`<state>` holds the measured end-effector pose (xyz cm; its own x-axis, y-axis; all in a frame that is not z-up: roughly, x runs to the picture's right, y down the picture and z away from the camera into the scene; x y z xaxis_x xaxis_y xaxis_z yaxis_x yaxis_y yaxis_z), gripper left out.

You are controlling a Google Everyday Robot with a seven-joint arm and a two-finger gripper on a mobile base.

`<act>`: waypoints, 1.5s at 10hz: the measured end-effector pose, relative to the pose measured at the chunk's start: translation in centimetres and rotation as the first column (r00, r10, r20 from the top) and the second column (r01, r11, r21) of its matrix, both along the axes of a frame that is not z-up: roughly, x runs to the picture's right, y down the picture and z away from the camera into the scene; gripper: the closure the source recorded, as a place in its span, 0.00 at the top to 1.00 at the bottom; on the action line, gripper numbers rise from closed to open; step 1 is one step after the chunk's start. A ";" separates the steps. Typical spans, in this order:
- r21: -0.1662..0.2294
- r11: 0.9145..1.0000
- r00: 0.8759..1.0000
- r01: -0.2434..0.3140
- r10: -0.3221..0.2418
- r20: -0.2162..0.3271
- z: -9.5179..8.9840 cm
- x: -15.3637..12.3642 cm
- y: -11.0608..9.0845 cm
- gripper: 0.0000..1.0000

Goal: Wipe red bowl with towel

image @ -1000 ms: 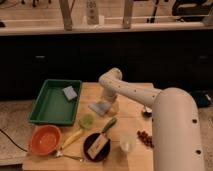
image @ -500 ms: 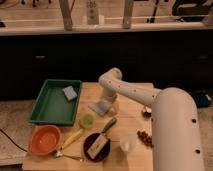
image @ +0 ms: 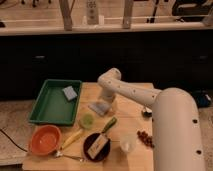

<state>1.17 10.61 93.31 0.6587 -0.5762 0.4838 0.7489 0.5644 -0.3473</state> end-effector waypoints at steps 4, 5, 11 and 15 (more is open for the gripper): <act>-0.014 1.000 0.999 0.022 -0.021 0.037 0.6 -1.8 0.9 0.70; -0.015 1.000 0.999 0.020 -0.020 0.033 1.0 -1.9 1.2 0.58; -0.021 1.000 1.000 0.019 -0.019 0.025 0.3 -1.4 1.0 0.01; -0.018 0.999 0.999 0.029 -0.028 0.028 0.1 -1.6 0.7 0.00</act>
<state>-0.41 11.33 93.37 0.6285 -0.5851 0.5126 0.7739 0.5365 -0.3366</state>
